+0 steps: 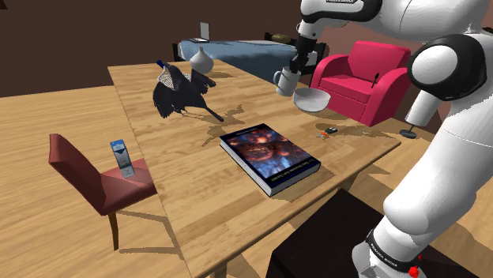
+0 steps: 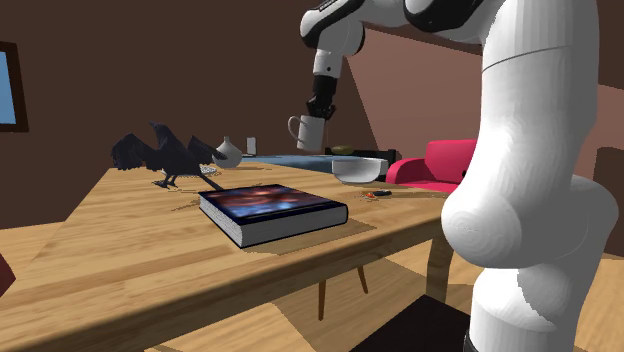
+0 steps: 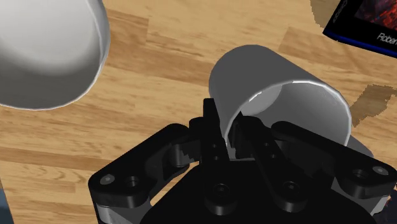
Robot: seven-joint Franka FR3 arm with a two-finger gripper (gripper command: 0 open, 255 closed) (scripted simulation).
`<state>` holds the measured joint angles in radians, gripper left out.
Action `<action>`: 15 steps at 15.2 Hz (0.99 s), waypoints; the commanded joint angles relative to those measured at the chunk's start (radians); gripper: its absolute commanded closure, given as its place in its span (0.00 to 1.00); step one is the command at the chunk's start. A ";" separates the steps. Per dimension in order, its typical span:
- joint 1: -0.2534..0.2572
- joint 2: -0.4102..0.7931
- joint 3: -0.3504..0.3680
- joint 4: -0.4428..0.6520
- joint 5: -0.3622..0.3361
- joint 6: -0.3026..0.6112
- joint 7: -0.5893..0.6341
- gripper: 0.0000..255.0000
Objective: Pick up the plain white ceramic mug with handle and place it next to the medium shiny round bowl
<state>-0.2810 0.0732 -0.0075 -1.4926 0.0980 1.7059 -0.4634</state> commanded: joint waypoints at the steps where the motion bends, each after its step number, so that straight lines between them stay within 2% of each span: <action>1: 0.000 -0.006 0.000 -0.034 0.000 0.029 -0.003 1.00; 15: 0.002 -0.028 0.001 -0.251 0.005 0.223 -0.020 1.00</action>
<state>-0.2800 0.0461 -0.0069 -1.7293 0.1029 1.9147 -0.4833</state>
